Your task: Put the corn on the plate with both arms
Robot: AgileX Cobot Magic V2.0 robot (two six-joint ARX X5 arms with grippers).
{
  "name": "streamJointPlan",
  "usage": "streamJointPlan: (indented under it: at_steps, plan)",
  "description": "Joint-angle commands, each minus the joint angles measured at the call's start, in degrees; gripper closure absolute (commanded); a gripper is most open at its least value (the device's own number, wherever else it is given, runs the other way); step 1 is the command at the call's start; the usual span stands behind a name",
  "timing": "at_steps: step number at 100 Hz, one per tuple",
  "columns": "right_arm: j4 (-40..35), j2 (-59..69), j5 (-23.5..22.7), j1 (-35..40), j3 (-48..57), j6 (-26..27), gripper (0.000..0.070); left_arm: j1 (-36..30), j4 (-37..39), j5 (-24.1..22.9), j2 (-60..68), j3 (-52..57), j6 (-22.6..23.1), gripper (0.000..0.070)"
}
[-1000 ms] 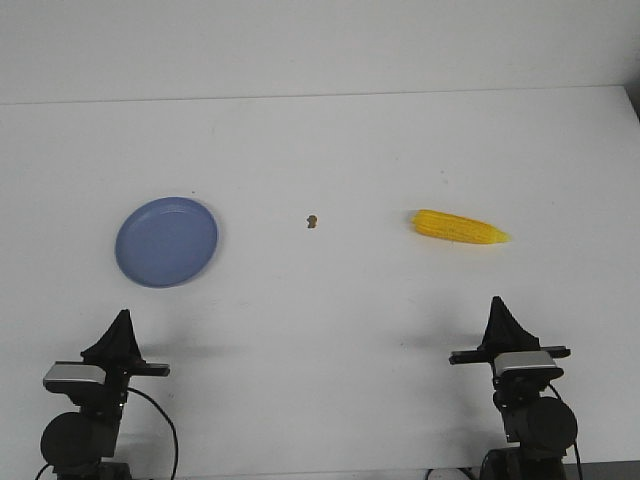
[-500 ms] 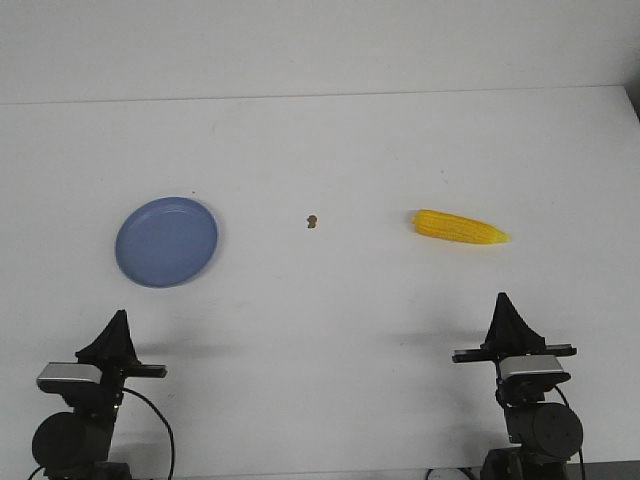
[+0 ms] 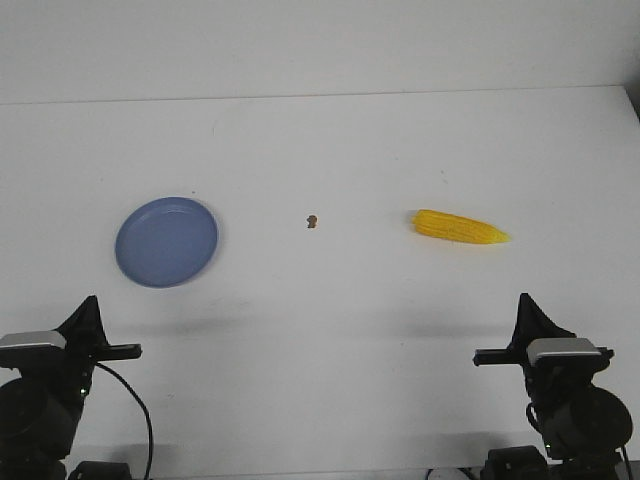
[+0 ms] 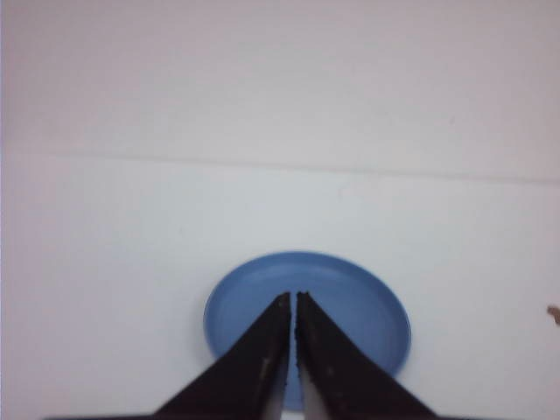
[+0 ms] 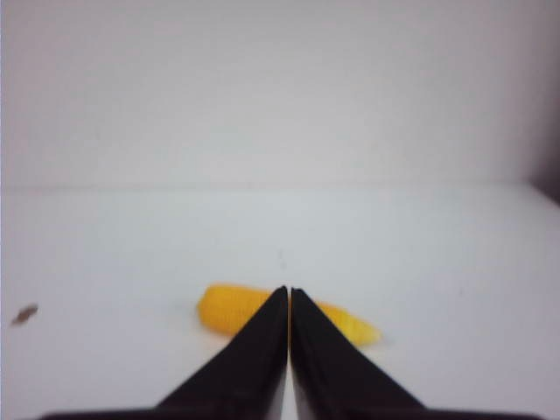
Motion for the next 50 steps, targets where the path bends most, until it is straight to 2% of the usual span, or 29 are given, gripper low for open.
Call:
streamJointPlan:
  at_steps: [1, 26, 50]
  plan:
    - [-4.0, 2.9, 0.2, 0.0, 4.2, 1.0, 0.0690, 0.1, -3.8, -0.1, 3.2, 4.9, 0.0, 0.0688]
    - [-18.5, 14.8, 0.0, 0.0, 15.8, 1.0, 0.0690, 0.1, -17.3, -0.1, 12.7, 15.7, 0.4, 0.0688]
    - [-19.6, 18.8, -2.1, 0.1, 17.4, 1.9, 0.0690, 0.1, -22.6, -0.1, 15.8, 16.2, 0.5, 0.0688]
